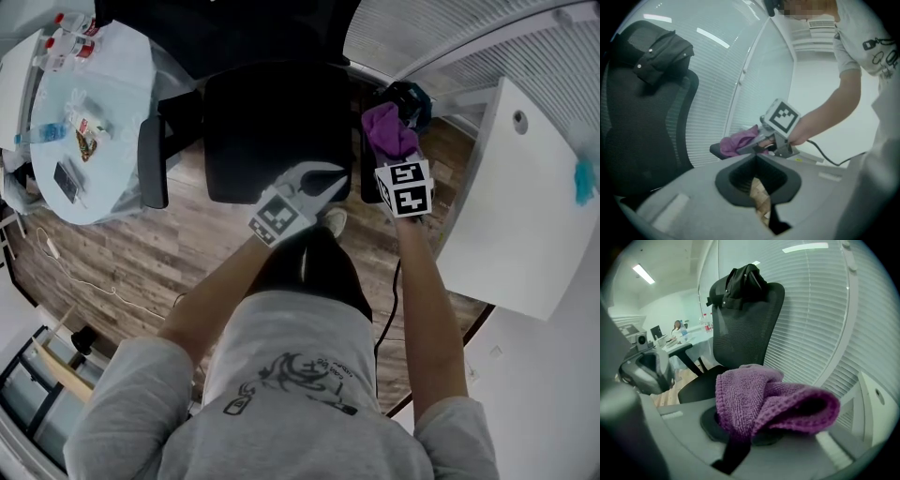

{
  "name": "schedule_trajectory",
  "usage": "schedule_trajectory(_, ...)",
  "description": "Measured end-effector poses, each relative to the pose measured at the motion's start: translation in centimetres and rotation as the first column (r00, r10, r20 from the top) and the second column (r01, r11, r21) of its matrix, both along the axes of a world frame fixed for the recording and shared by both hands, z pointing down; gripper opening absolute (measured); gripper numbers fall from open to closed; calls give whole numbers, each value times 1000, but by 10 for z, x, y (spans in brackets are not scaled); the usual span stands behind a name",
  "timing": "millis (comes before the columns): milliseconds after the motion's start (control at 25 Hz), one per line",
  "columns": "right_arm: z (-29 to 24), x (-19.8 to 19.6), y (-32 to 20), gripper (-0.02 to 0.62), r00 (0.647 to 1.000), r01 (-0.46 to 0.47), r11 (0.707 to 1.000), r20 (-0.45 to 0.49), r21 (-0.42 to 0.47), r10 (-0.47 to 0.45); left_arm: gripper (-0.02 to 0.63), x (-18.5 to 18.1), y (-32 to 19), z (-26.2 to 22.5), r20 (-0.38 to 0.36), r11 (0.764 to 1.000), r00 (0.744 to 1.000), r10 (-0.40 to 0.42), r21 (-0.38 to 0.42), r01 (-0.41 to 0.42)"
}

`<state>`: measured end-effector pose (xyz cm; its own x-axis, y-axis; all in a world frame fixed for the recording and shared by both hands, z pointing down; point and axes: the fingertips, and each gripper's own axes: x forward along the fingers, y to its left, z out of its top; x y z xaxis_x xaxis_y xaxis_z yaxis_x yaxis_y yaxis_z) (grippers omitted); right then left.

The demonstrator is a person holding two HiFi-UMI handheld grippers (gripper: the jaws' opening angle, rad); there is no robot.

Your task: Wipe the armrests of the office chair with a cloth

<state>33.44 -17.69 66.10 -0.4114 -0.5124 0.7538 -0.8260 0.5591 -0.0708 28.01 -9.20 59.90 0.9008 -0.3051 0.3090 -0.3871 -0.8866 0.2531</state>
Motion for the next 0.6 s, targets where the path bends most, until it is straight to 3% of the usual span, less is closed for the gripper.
schedule_trajectory(360,-10,3,108,32,1000,0,1000,26,-1,0,2,9,6,-4,-3,1000,1000,19,0,-19)
schedule_trajectory(600,-11,7,141,32,999,-22,999,45,-31,23,2,16,9,-5,-9,1000,1000,22,3,-22)
